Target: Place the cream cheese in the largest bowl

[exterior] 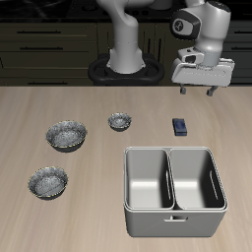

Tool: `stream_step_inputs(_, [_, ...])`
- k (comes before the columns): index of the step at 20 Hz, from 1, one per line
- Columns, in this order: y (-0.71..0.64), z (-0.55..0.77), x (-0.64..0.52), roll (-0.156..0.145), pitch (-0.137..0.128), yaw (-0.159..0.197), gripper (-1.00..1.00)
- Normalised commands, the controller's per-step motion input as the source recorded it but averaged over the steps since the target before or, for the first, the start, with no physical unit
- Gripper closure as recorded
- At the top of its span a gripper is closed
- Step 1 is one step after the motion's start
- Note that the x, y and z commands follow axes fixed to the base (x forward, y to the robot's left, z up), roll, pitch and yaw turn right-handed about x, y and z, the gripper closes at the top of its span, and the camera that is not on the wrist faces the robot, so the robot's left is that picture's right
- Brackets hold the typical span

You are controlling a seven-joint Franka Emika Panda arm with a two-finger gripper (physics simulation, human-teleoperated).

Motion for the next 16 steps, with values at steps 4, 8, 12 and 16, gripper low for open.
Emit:
stream_step_inputs(4, [-0.13,-0.14,0.02,-0.009,0.007,-0.027,-1.00])
stream_step_inputs(8, [-0.16,-0.21,0.09,-0.016,0.022,-0.019,-1.00])
stream_step_inputs(12, [-0.06,-0.25,0.08,-0.004,0.031,-0.011,-1.00])
stream_step_inputs(16, [-0.12,-0.21,-0.01,-0.040,-0.016,-0.043,-1.00])
